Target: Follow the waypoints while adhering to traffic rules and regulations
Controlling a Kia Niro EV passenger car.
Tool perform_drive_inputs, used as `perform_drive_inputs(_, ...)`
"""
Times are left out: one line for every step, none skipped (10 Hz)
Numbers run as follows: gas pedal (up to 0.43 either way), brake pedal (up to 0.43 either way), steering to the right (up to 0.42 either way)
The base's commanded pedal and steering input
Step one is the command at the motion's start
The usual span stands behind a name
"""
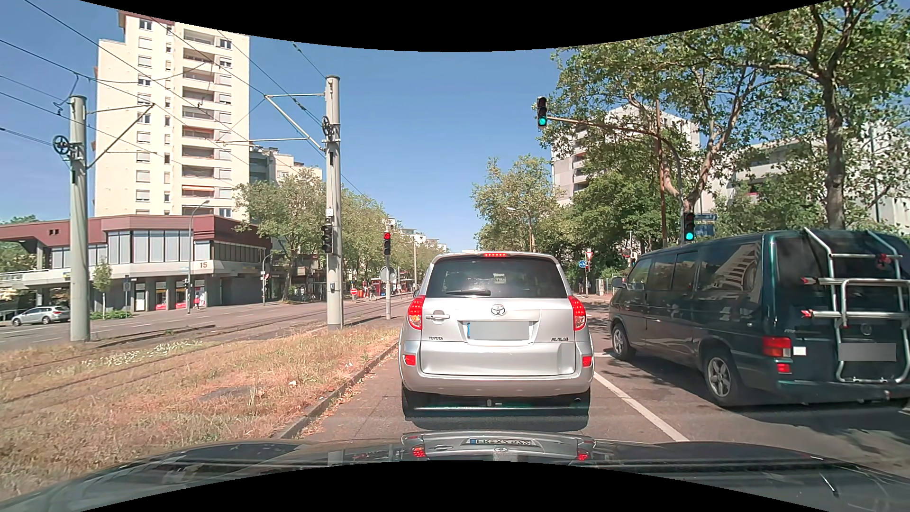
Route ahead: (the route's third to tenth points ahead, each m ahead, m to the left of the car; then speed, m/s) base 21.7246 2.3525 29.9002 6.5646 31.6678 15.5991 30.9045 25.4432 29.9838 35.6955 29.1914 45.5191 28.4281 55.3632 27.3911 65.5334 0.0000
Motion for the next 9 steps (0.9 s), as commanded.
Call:
perform_drive_inputs(0.000,0.213,-0.004)
perform_drive_inputs(0.000,0.213,-0.004)
perform_drive_inputs(0.000,0.213,-0.004)
perform_drive_inputs(0.000,0.213,-0.004)
perform_drive_inputs(0.000,0.213,-0.004)
perform_drive_inputs(0.000,0.213,-0.004)
perform_drive_inputs(0.000,0.213,-0.004)
perform_drive_inputs(0.000,0.213,-0.004)
perform_drive_inputs(0.000,0.213,-0.004)
